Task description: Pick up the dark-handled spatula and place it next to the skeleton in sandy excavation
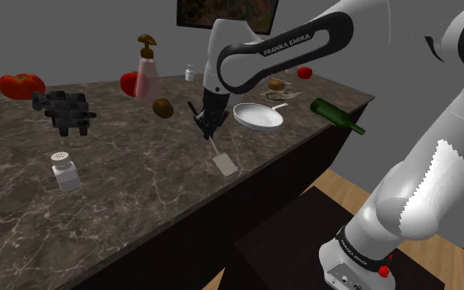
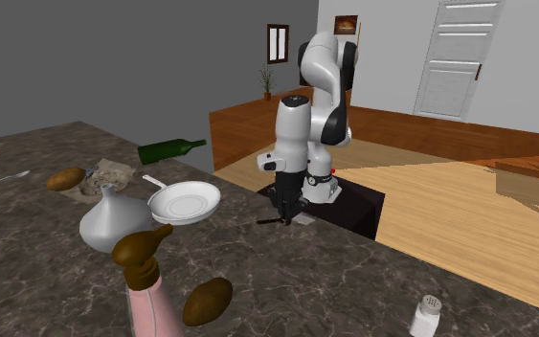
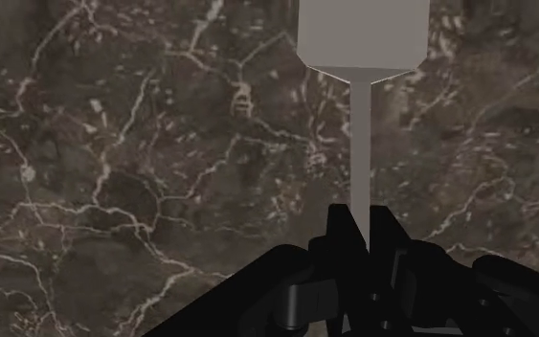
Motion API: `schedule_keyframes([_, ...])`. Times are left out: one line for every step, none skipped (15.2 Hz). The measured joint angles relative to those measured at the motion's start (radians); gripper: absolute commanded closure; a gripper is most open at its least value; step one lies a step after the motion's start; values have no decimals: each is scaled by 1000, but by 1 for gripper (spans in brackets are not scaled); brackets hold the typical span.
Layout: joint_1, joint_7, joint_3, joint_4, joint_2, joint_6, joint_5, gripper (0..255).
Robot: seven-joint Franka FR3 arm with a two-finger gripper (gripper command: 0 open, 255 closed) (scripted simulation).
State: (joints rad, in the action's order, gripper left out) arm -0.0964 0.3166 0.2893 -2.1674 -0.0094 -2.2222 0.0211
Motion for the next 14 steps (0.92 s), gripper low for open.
schedule_keyframes([0,-1,0,8,-5,13,-2,255])
schedule_keyframes([0,-2,0,16,-9,25,-4,255])
schedule_keyframes([0,-5,-1,23,-16,38,-6,255])
schedule_keyframes([1,-8,-1,34,-22,55,-9,255])
schedule_keyframes([1,-9,-1,42,-26,67,-10,255])
schedule_keyframes([1,-10,-2,47,-33,79,-12,255])
schedule_keyframes([0,-10,-1,56,-37,92,-14,255])
schedule_keyframes([1,-12,-2,67,-42,107,-16,255])
schedule_keyframes([1,-13,-2,75,-46,119,-17,255])
schedule_keyframes([1,-14,-2,85,-48,131,-18,255])
schedule_keyframes([2,-16,-3,94,-53,145,-19,255])
schedule_keyframes([1,-16,-3,105,-55,157,-20,255])
schedule_keyframes([1,-17,-3,116,-59,172,-21,255])
schedule_keyframes([1,-17,-3,125,-62,184,-22,255])
